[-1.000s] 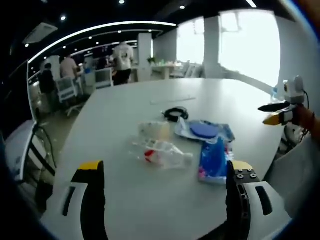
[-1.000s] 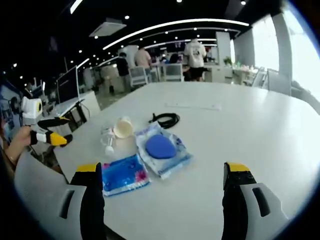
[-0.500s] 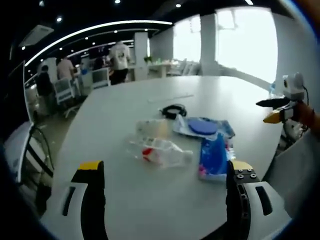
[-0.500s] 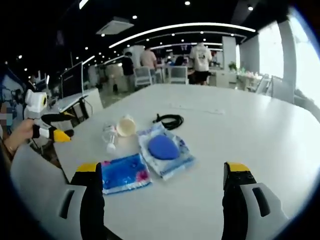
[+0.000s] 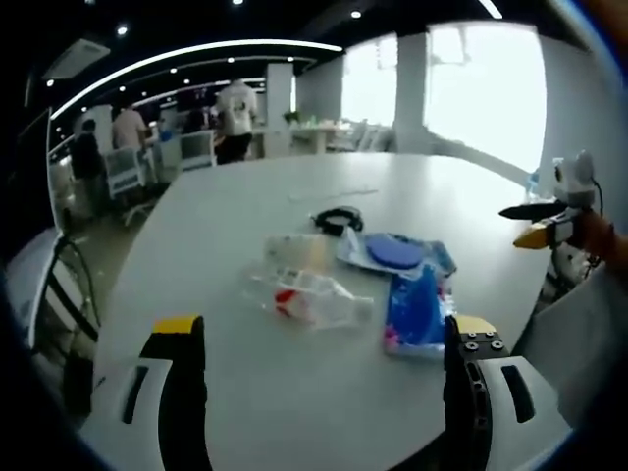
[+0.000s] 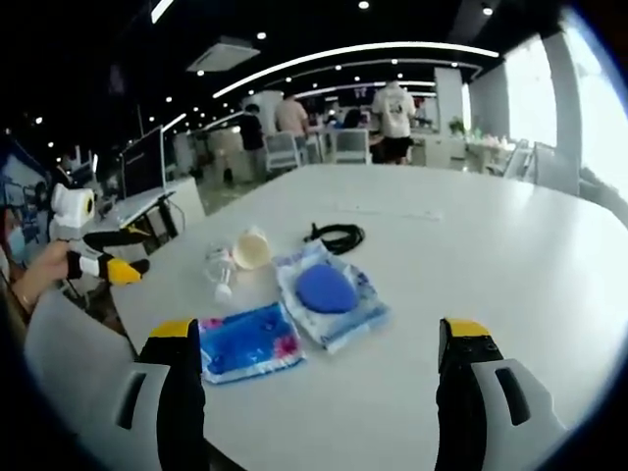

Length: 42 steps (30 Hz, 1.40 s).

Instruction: Arrange the tabletop items into an orderly group along one side of the table until the central work area is clear of visible clutter.

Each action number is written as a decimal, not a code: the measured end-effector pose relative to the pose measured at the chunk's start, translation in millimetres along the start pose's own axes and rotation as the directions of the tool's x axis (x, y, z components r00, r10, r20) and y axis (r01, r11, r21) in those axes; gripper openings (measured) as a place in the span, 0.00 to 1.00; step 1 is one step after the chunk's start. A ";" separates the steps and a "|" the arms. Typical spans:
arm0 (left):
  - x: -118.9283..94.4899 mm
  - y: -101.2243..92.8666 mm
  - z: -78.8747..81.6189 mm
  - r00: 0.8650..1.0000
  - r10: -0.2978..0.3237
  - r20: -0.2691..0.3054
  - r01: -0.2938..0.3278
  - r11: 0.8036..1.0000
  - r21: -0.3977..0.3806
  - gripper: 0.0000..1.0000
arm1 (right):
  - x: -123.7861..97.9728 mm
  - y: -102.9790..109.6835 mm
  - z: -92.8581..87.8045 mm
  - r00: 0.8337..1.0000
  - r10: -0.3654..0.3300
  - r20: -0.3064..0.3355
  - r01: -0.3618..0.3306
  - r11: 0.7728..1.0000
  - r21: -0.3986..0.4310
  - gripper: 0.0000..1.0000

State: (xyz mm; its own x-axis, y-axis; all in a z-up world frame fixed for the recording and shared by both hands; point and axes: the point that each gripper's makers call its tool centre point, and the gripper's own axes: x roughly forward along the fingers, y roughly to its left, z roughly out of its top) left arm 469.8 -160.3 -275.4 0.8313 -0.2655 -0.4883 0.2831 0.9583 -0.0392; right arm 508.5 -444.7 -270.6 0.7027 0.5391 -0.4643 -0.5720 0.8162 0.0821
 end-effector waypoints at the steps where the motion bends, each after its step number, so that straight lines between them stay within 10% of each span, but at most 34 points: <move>1: 0.2 -0.2 -0.3 1.000 -0.001 -0.001 0.001 1.000 -0.001 0.99 | 0.1 -0.2 -0.6 1.000 -0.001 -0.002 0.001 1.000 -0.002 0.99; 42: 3.9 -13.9 -10.0 0.996 -0.053 -0.065 0.057 0.997 0.060 0.97 | 0.7 -6.0 -10.1 0.999 -0.023 -0.034 0.023 1.000 -0.006 0.99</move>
State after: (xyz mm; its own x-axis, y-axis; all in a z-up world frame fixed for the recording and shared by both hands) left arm 464.3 -173.6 -285.5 0.7820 -0.3086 -0.5415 0.3582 0.9335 -0.0149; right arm 508.2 -451.4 -280.4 0.7008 0.5131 -0.4955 -0.5587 0.8268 0.0659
